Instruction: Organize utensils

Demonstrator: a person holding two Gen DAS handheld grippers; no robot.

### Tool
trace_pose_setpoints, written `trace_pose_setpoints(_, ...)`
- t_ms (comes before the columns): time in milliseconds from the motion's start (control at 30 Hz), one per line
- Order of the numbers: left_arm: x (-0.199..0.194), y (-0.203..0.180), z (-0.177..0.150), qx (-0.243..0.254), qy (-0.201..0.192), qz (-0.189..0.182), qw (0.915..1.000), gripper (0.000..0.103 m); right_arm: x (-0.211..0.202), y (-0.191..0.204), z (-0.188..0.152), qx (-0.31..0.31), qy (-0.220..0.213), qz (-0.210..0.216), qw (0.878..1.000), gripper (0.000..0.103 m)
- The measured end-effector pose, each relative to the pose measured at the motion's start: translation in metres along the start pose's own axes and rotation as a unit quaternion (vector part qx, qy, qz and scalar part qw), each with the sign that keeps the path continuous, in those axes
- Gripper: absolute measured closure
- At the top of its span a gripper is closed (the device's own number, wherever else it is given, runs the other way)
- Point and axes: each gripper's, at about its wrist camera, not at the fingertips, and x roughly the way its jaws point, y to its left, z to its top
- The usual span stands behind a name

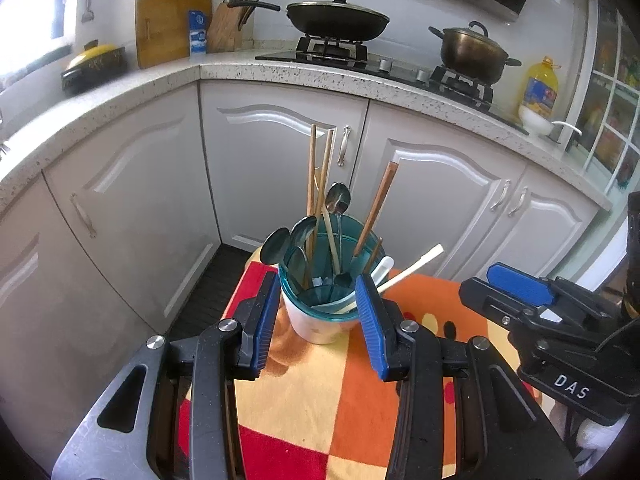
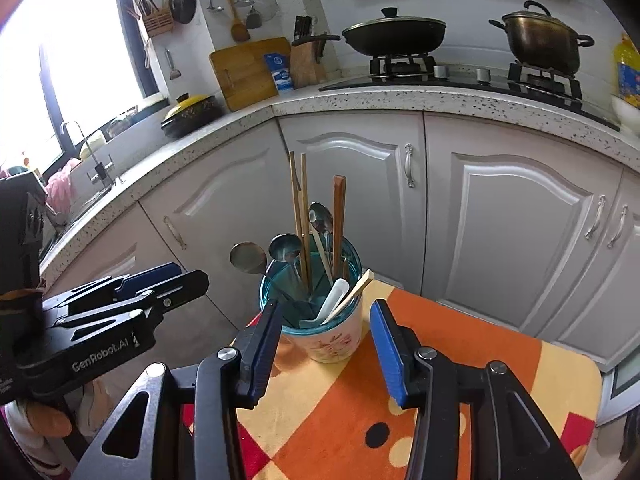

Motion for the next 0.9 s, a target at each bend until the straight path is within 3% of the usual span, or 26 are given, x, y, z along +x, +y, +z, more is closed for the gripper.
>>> trace_pose_setpoints(133,-0.006,0.000,-0.002,0.000,-0.005,0.001,1.0000,0.065,-0.003,0.005,-0.003,-0.001,0.002,-0.015,1.000,0.047)
trace_pose_setpoints(900,-0.013,-0.004,-0.004,0.006,-0.010,0.013,0.9999,0.065,-0.004,0.020,-0.004,-0.013,0.005,-0.051,0.999,0.044)
